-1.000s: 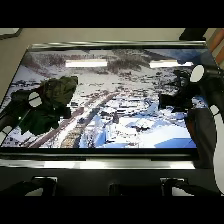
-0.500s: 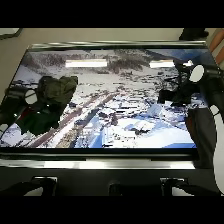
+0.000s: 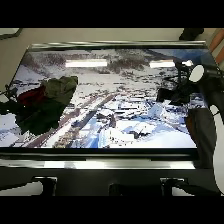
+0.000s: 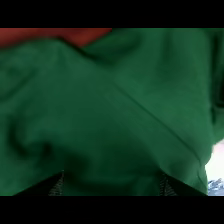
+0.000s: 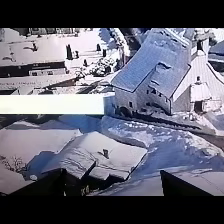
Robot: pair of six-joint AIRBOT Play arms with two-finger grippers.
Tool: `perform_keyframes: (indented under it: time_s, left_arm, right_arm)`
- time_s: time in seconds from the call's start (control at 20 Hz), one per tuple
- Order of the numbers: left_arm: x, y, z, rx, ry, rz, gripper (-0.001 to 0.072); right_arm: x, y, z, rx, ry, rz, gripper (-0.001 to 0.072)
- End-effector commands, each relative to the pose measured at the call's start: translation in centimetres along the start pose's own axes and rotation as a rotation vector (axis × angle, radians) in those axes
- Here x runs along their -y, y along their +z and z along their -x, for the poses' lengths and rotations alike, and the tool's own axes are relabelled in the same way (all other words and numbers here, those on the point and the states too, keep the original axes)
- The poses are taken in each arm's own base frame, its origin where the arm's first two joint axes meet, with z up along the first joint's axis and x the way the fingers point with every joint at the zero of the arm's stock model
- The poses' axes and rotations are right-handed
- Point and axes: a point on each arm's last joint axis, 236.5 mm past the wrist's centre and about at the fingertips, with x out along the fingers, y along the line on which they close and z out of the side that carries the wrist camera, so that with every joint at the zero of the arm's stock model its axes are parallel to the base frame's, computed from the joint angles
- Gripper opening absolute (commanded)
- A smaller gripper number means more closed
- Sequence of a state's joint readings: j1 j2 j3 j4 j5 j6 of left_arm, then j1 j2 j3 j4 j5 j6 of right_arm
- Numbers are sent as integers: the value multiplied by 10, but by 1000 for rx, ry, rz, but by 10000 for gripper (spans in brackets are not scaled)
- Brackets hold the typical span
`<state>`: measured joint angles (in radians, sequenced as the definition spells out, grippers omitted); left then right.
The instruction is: Fold the shirts.
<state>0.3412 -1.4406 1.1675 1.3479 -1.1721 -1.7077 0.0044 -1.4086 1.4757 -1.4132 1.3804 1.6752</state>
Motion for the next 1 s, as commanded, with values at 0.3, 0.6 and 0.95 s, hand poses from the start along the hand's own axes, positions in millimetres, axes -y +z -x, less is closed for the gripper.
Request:
perform_keyframes:
  time_s: [0.3,0.6,0.95]
  left_arm:
    - [41,18,34,135,-155,-125,35]
    - [173,-71,240,562,-476,-448,33]
    - [291,-220,291,454,-887,-654,31]
  right_arm:
    - [-9,-2,7,6,36,73,669]
    - [-20,-3,74,163,52,107,669]
    - [-29,-48,169,318,66,154,671]
